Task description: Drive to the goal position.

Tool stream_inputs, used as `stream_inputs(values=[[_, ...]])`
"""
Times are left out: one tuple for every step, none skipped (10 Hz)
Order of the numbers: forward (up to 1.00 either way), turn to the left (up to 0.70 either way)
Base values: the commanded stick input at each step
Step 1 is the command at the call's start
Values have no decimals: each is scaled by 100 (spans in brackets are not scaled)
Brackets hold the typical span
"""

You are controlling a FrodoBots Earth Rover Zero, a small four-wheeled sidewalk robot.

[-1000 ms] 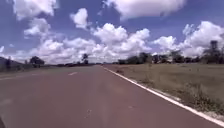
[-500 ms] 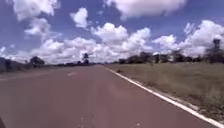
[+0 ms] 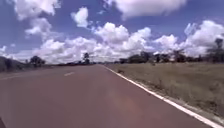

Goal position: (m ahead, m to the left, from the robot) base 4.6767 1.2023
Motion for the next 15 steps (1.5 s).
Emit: stream_inputs(values=[[100,0],[100,0],[100,0],[100,0],[100,0],[100,0],[100,0],[100,0],[100,0],[100,0],[100,0],[100,0],[100,0],[100,0],[100,0]])
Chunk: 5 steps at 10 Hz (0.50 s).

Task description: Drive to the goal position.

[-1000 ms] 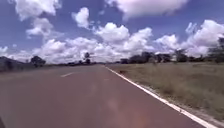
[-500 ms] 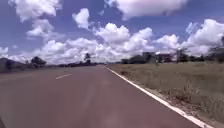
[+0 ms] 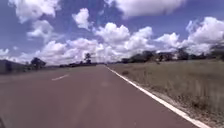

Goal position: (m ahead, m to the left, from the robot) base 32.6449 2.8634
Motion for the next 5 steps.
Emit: stream_inputs(values=[[100,0],[100,0],[100,0],[100,33],[100,24]])
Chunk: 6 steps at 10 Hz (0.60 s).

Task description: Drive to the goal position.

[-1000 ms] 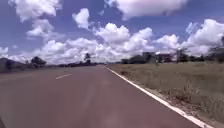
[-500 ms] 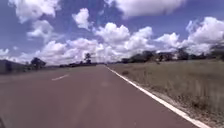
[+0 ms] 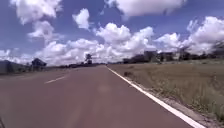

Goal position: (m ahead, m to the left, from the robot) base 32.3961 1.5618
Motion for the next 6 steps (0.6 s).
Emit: stream_inputs(values=[[100,12],[100,0],[100,0],[100,0],[100,0],[100,0]])
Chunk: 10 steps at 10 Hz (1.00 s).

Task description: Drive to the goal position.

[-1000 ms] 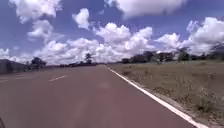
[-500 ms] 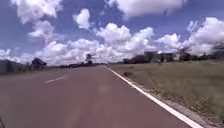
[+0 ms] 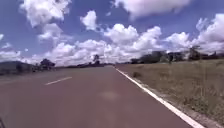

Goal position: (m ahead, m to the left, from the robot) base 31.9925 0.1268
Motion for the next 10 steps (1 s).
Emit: stream_inputs(values=[[100,0],[100,0],[100,0],[100,0],[100,0],[100,0],[100,0],[100,0],[100,0],[100,0]])
